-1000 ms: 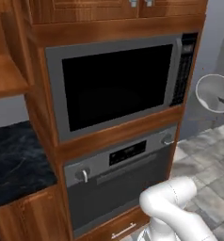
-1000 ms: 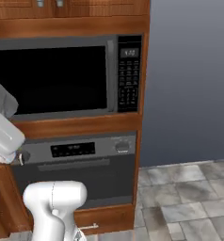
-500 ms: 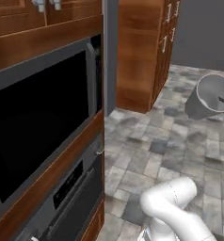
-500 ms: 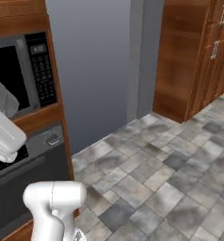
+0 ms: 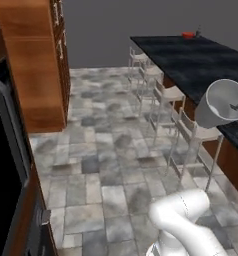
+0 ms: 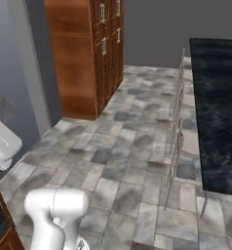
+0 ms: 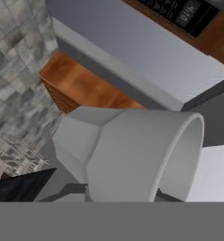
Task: There is a bowl on the dining counter. Grab a lemon wedge from the fridge and place it in the bowl. Then get the liquor bottle and glass cup from the cabinet and place them next to the bowl.
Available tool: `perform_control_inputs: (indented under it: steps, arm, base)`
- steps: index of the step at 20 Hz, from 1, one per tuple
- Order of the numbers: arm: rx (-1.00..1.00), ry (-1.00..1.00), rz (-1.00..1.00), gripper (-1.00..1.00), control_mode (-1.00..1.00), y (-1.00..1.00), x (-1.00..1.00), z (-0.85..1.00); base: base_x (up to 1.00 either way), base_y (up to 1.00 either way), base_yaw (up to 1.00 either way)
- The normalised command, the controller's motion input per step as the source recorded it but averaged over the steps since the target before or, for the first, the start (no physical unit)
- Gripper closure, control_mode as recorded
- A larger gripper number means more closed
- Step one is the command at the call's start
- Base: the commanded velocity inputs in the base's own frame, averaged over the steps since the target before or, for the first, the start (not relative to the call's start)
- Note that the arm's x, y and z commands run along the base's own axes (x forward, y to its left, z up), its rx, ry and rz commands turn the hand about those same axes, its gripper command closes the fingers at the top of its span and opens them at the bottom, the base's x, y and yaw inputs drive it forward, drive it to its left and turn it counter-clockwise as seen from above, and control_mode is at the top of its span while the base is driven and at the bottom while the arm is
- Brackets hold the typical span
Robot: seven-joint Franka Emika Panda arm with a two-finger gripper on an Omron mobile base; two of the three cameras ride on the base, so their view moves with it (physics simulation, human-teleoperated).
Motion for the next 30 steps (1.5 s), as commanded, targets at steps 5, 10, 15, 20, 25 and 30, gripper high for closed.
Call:
perform_control_inputs:
  steps: [5, 10, 15, 20, 25, 30]
  arm:
    - [0.0, 0.0, 0.0, 1.0, 1.0, 0.0, 0.0, 0.0]
    - [0.0, 0.0, 0.0, 1.0, 1.0, 0.0, 0.0, 0.0]
    - [0.0, 0.0, 0.0, 1.0, 1.0, 0.0, 0.0, 0.0]
    - [0.0, 0.0, 0.0, 1.0, 1.0, 0.0, 0.0, 0.0]
    - [0.0, 0.0, 0.0, 1.0, 1.0, 0.0, 0.0, 0.0]
    - [0.0, 0.0, 0.0, 1.0, 1.0, 0.0, 0.0, 0.0]
  base:
    - [0.94, 0.31, -0.63]
    - [1.0, 0.68, -0.47]
    - [1.0, 1.0, -0.28]
    - [1.0, 0.99, -0.19]
    - [1.0, 0.79, -0.2]
    - [1.0, 0.67, -0.24]
